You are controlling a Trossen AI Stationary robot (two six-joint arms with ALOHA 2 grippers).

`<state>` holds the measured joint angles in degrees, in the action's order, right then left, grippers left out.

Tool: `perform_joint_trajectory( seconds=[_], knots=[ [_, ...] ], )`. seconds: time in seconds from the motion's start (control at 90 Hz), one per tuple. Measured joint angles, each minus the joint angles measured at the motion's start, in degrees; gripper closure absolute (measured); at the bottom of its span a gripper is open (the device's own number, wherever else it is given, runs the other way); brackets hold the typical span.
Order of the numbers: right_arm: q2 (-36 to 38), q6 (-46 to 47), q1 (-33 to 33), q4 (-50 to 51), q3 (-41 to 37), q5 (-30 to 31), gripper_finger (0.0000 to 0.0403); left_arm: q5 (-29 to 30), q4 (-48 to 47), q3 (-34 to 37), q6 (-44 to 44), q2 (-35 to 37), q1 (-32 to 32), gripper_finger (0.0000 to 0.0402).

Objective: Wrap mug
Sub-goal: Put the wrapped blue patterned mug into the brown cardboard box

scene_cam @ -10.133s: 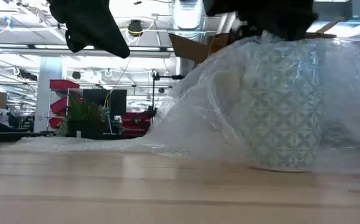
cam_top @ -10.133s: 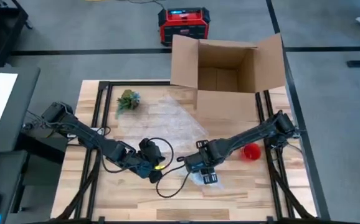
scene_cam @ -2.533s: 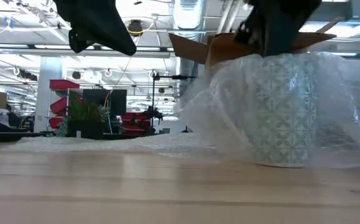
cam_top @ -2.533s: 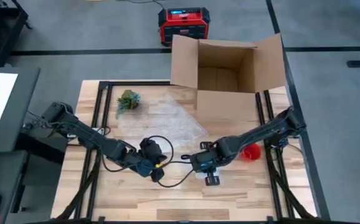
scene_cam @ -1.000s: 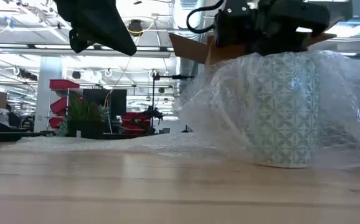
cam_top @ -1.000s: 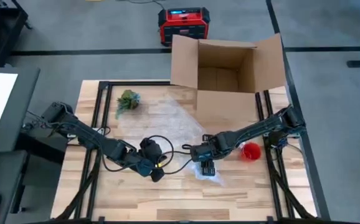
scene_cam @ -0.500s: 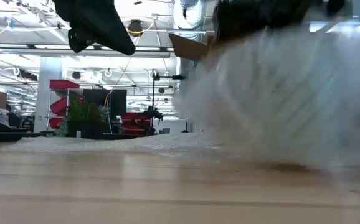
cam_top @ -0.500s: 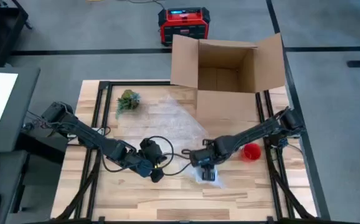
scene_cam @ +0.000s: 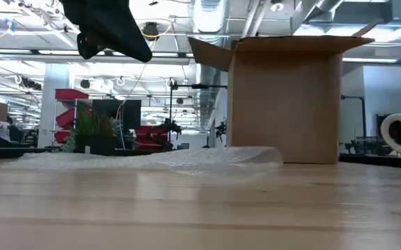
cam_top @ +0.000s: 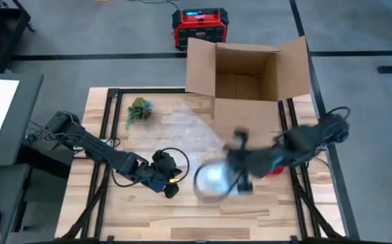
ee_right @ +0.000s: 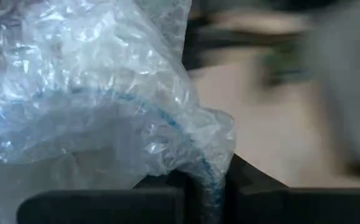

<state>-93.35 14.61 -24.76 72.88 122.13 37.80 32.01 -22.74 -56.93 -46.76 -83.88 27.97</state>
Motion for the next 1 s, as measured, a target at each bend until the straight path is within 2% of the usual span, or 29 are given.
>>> perform_joint_trajectory(
  seconds=[0.056,0.111,0.322,0.489,0.589,1.0],
  knots=[
    [1.4,2.15,2.62,3.58,1.96,6.07,0.0386,0.0,0.06,0.0,0.02,-0.01,0.0,0.0402],
    [3.04,4.19,6.88,6.77,2.96,9.2,0.0386,0.0,0.28,0.0,0.02,-0.01,0.0,0.0402],
    [4.89,5.68,28.81,14.26,3.14,8.38,0.0386,0.01,0.31,0.0,0.11,-0.02,0.0,0.0402],
    [1.3,2.6,43.39,13.64,3.12,-1.5,0.0386,0.02,0.23,0.0,1.24,-0.02,0.0,0.0402],
    [-2.73,2.03,48.94,14.34,3.09,-4.14,0.0386,0.02,0.24,0.0,1.51,0.0,0.0,0.0402],
    [-19.95,-1.58,58.78,11.3,3.08,-17.3,0.0387,-0.12,0.26,0.0,0.91,0.0,0.04,0.0402]
  ],
)
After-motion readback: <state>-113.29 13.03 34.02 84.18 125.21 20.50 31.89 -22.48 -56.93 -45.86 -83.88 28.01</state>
